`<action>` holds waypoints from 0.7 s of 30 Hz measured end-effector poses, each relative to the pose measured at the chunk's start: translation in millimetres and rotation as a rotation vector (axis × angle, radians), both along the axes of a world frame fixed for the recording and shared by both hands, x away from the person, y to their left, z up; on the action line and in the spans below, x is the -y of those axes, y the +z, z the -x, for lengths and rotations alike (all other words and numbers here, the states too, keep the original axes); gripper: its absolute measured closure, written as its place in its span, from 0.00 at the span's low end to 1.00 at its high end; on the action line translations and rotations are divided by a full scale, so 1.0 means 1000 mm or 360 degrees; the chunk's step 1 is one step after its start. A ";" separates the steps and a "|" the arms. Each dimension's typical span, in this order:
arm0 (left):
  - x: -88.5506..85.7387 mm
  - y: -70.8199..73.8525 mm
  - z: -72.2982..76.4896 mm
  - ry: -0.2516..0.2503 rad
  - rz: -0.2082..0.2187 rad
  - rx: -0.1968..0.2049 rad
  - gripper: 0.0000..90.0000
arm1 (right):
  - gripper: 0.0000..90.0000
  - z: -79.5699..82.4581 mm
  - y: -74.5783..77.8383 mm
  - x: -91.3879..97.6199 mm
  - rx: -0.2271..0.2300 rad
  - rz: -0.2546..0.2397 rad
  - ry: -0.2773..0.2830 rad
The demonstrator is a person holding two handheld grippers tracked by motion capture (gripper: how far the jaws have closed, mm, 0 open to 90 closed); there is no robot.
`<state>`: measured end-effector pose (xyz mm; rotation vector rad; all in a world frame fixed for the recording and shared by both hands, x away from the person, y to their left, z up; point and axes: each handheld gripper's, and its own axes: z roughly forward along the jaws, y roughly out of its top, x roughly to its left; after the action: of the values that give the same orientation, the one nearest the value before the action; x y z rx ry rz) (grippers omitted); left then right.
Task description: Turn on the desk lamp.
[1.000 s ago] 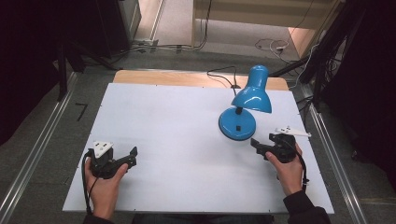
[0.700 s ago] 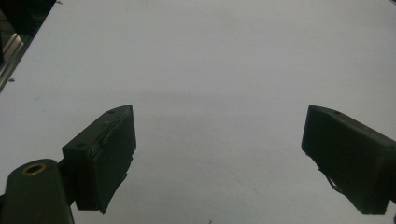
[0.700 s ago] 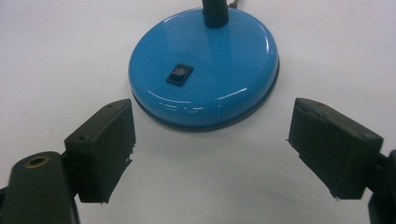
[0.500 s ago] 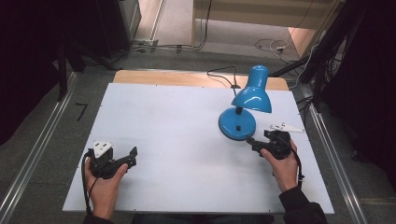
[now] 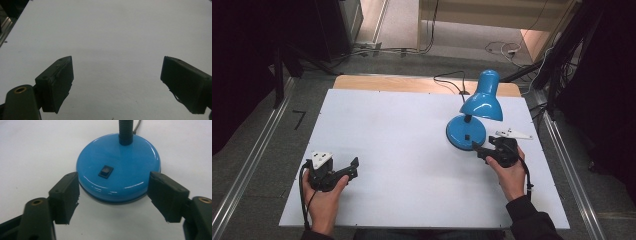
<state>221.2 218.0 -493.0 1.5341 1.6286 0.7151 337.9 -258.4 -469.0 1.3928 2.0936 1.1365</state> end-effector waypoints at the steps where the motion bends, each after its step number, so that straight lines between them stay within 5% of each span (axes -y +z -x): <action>1: 0.000 0.000 0.000 -0.0002 0.0000 0.0000 0.13 | 0.32 0.000 0.000 -0.001 0.0006 0.0003 0.0001; 14: 0.000 0.000 0.000 -0.0004 0.0009 0.0006 0.14 | 0.92 -0.012 -0.005 -0.019 0.0087 0.0000 0.0060; 21: -0.001 0.000 0.000 -0.0004 0.0012 0.0010 0.15 | 0.97 -0.021 -0.013 -0.028 0.0055 -0.0018 0.0065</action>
<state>220.9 218.5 -492.5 1.5270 1.6229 0.7106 359.0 -230.2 -482.0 1.3317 2.1035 1.1813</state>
